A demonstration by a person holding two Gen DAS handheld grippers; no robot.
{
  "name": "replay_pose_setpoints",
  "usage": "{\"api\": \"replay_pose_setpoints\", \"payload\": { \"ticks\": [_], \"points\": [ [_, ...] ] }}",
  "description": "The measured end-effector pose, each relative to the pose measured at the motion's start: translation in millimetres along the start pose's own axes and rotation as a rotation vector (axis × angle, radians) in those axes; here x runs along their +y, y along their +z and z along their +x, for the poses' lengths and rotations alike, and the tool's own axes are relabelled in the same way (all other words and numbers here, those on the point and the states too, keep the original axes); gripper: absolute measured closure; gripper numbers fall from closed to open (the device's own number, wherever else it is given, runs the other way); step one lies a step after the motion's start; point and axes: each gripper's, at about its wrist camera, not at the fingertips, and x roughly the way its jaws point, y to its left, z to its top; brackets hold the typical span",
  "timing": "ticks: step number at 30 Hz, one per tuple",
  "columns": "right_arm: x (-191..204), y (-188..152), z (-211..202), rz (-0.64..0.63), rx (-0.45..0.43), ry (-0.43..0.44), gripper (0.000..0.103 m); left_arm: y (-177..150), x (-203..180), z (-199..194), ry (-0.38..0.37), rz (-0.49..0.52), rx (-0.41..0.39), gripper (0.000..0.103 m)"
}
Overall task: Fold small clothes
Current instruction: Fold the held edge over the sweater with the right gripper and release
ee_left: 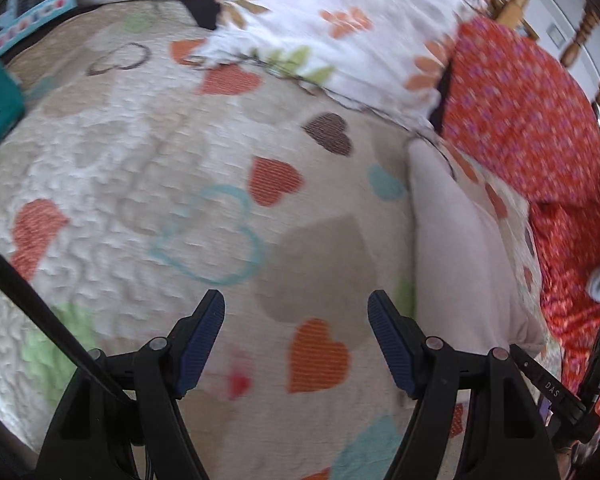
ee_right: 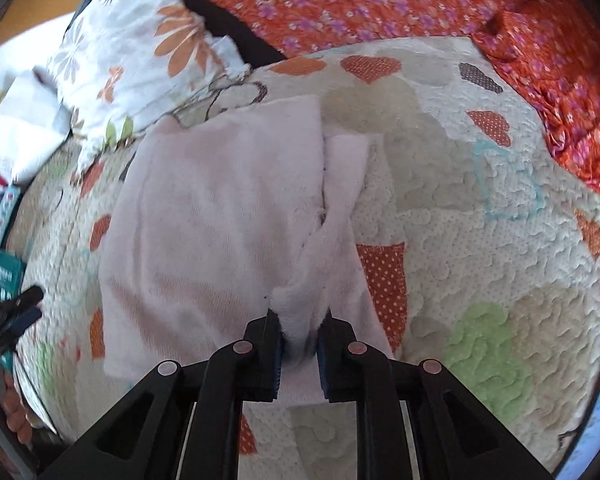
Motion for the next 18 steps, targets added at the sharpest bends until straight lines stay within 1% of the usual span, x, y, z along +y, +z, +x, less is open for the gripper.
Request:
{"api": "replay_pose_setpoints", "payload": {
  "ticks": [3, 5, 7, 8, 9, 10, 11, 13, 15, 17, 18],
  "points": [
    [-5.3, -7.8, -0.7, -0.024, 0.025, 0.002, 0.088, 0.7, -18.1, 7.7, -0.036, 0.026, 0.018, 0.03],
    [-11.2, -10.4, -8.9, -0.004, 0.031, 0.028, 0.087, 2.4, -30.0, 15.0, -0.069, 0.034, 0.036, 0.03],
    [-22.0, -5.6, -25.0, 0.049, -0.002, 0.103, 0.083, 4.2, -38.0, 22.6, -0.098, 0.033, 0.054, 0.029],
    [-30.6, -0.8, -34.6, 0.088, -0.035, 0.152, 0.078, 5.8, -41.6, 25.8, -0.112, 0.032, 0.062, 0.027],
    [-38.5, 5.6, -39.9, 0.122, -0.061, 0.175, 0.061, 6.4, -44.8, 29.2, -0.125, 0.029, 0.07, 0.025],
    [-44.8, 12.8, -41.4, 0.15, -0.084, 0.183, 0.04, 7.2, -48.5, 33.4, -0.142, 0.024, 0.077, 0.024],
    [-50.8, 18.7, -39.5, 0.172, -0.099, 0.183, 0.033, 7.8, -52.7, 38.3, -0.163, 0.02, 0.084, 0.023],
    [-61.5, 33.1, -25.1, 0.223, -0.099, 0.194, 0.031, 8.1, -60.5, 47.9, -0.199, 0.018, 0.096, 0.022],
    [-73.7, 46.1, 5.4, 0.289, -0.051, 0.224, 0.031, 7.1, -68.9, 60.4, -0.218, 0.025, 0.107, 0.02],
    [-80.5, 50.2, 32.7, 0.345, -0.011, 0.249, 0.031, 5.7, -74.1, 70.0, -0.223, 0.03, 0.104, 0.017],
    [-82.3, 51.1, 45.6, 0.36, 0.003, 0.279, 0.031, 5.1, -76.0, 74.4, -0.23, 0.028, 0.105, 0.016]
  ]
}}
